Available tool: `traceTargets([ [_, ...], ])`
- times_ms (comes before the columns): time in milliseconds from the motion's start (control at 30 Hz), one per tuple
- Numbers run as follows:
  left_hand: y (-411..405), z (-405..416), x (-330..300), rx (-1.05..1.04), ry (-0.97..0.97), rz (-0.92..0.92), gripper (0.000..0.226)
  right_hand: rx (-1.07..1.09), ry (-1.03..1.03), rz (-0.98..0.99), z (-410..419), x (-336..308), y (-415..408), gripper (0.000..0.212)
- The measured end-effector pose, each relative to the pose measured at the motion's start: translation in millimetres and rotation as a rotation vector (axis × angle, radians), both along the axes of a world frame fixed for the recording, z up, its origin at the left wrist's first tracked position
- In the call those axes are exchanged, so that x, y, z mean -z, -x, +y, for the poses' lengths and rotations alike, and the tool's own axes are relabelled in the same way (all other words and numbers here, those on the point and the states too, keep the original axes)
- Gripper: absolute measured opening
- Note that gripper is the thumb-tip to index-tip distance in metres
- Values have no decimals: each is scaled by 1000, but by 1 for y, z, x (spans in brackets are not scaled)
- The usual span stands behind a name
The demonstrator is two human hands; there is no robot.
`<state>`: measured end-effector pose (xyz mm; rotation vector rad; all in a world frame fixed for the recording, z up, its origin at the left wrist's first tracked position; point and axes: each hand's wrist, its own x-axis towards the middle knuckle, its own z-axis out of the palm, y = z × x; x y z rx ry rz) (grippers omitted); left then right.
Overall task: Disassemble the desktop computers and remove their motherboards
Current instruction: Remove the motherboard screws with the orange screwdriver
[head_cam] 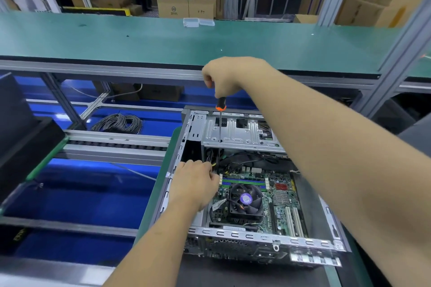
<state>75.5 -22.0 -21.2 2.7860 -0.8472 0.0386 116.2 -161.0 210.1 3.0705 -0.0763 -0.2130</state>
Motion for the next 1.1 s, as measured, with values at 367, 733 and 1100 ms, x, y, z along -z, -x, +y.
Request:
traceTargets([
  [367, 0, 1, 0, -3, -4, 2, 27, -52, -57, -24, -9, 3, 0, 22],
  [733, -1, 1, 1, -3, -20, -2, 25, 41, -83, -131, -6, 10, 4, 38],
  [1100, 1, 1, -2, -4, -18, 6, 27, 143, -62, -297, -5, 22, 4, 24],
])
